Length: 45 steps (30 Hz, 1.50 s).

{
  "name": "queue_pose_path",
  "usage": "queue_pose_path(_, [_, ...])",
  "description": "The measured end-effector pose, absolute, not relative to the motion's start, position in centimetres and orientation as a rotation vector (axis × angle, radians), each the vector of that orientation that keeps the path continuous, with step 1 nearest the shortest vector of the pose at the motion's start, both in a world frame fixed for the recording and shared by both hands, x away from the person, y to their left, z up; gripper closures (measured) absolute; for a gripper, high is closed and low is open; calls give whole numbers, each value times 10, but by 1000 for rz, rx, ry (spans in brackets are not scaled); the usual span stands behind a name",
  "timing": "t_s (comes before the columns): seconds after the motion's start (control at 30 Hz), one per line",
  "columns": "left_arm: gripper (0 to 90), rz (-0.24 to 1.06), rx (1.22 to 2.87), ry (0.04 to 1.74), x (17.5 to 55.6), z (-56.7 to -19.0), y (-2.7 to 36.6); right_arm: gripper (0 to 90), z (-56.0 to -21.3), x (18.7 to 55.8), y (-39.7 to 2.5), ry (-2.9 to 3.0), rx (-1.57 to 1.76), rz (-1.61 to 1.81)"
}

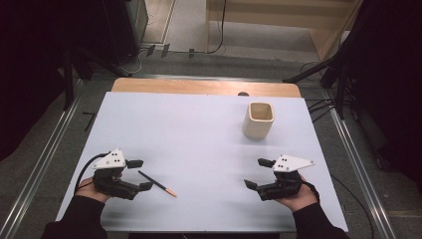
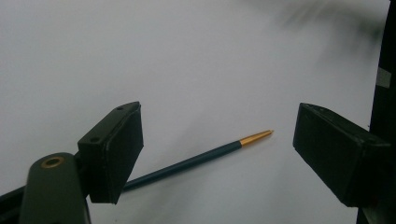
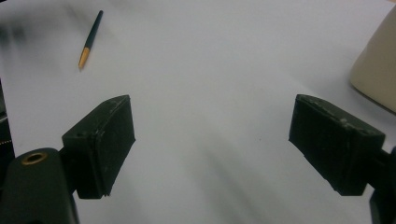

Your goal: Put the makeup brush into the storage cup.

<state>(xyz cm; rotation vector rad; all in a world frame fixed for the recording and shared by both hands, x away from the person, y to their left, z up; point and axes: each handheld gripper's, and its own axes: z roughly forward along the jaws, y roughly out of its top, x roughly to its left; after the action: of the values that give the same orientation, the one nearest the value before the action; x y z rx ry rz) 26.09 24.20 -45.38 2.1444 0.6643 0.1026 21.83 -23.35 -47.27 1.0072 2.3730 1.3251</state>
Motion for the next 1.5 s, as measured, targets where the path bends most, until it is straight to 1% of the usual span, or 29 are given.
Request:
queue_pose_path(0.2, [168, 100, 2145, 668, 261, -454, 242, 153, -474, 220, -234, 2379, 1035, 1311])
queue_pose_path(0.57, [168, 110, 2148, 675, 262, -453, 243, 193, -473, 221, -235, 2389, 1040, 1291])
queue_pose_path(1.13, [168, 105, 2122, 720, 265, -452, 251, 193, -471, 221, -227, 2399, 1012, 1293])
queue_pose_path(1.5, [168, 107, 2117, 722, 266, -452, 252, 195, -469, 224, -214, 2419, 977, 1306])
